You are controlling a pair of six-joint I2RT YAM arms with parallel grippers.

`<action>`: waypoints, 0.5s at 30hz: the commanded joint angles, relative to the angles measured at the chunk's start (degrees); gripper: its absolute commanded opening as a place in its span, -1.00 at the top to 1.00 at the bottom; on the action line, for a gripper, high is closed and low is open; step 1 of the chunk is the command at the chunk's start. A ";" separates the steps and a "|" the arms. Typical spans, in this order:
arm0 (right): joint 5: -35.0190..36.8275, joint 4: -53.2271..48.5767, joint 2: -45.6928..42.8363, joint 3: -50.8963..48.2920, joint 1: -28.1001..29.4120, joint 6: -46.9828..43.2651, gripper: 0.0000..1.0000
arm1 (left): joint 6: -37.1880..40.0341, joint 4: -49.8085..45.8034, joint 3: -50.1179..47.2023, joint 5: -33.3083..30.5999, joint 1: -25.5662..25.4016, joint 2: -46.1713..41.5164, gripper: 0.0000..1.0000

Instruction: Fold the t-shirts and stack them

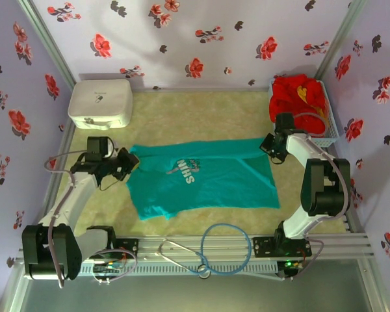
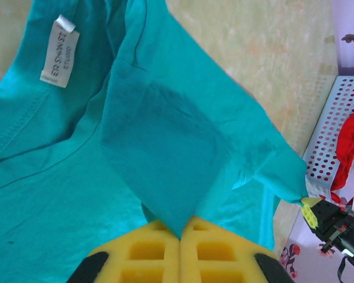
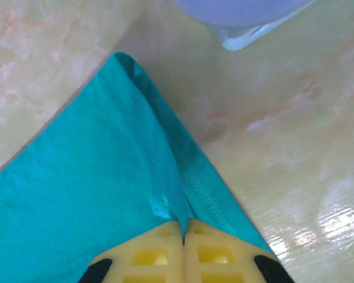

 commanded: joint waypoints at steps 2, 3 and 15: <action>2.51 -1.05 0.16 -0.76 -0.51 -0.95 1.00 | -1.37 -0.45 -2.51 -0.60 0.52 -1.75 1.00; 2.96 -1.11 0.08 -0.81 -0.51 -0.94 1.00 | -1.45 -0.47 -2.79 -0.58 0.52 -2.00 1.00; 3.50 -0.68 0.38 -1.31 -0.51 -1.06 1.00 | -4.09 1.11 -8.68 -1.37 0.52 -5.23 1.00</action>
